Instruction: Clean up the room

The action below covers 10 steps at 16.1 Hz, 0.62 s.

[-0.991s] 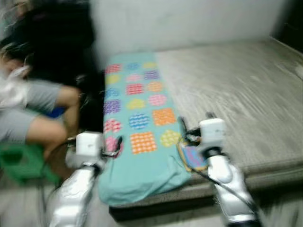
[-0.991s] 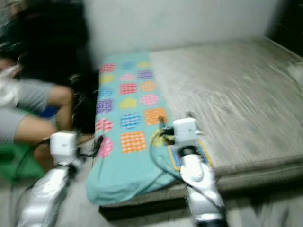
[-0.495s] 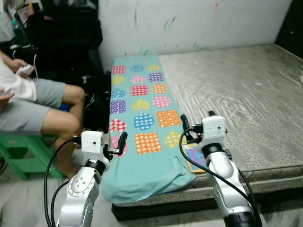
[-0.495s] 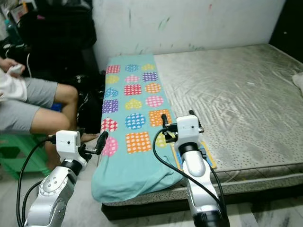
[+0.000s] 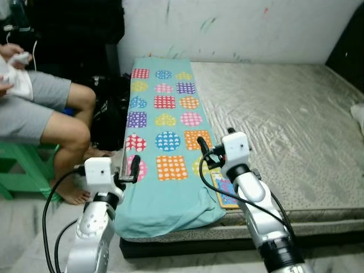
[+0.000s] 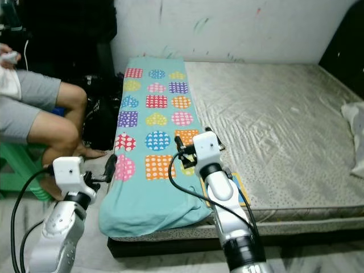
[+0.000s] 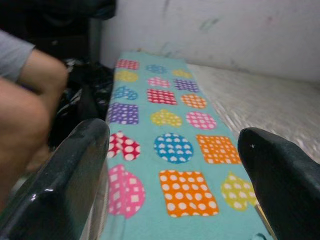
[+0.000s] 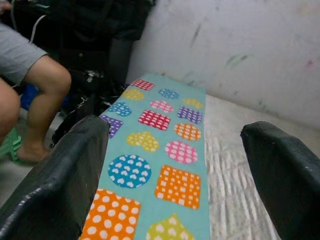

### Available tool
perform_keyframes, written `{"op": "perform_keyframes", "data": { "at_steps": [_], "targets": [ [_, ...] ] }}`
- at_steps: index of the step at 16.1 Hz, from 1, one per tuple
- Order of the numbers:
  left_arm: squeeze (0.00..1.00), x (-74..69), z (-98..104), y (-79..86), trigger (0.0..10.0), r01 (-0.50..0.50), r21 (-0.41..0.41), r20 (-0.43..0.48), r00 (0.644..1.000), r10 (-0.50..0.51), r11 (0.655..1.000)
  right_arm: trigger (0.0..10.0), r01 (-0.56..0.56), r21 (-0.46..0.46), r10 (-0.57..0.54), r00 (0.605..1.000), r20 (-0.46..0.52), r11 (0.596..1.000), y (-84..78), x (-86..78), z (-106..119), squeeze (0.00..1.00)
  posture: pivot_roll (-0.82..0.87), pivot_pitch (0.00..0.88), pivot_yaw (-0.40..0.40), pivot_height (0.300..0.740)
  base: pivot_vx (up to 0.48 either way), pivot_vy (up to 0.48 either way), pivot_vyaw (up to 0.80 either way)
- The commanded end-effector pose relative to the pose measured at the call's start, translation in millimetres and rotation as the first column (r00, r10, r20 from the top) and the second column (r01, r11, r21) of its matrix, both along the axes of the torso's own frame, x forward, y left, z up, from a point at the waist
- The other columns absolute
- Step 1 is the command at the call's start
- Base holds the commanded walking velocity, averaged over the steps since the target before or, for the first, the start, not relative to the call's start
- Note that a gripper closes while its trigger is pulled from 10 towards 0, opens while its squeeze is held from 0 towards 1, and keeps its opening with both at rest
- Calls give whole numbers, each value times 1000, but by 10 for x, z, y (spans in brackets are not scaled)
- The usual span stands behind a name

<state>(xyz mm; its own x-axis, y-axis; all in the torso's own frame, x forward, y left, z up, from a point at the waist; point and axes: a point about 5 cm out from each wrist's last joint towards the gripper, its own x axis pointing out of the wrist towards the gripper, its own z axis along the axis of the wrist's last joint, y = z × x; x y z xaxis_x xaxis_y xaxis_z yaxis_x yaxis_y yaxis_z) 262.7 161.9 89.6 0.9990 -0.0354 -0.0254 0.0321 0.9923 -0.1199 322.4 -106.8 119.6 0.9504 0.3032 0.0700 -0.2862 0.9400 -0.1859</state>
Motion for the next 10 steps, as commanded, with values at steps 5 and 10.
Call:
{"op": "perform_keyframes", "data": {
  "at_steps": [5,10],
  "targets": [
    [0,133,150,21,10000,-11,21,69,998,10,1000,10000,-55,-60,56,998,22,997,105,106,56,0,-30,0,-140,740,0,0,0],
    [0,228,201,-22,10000,16,-33,59,998,-14,999,10000,-32,-27,32,999,24,999,120,29,1,0,-80,0,-62,740,0,0,0]
  ]
}}
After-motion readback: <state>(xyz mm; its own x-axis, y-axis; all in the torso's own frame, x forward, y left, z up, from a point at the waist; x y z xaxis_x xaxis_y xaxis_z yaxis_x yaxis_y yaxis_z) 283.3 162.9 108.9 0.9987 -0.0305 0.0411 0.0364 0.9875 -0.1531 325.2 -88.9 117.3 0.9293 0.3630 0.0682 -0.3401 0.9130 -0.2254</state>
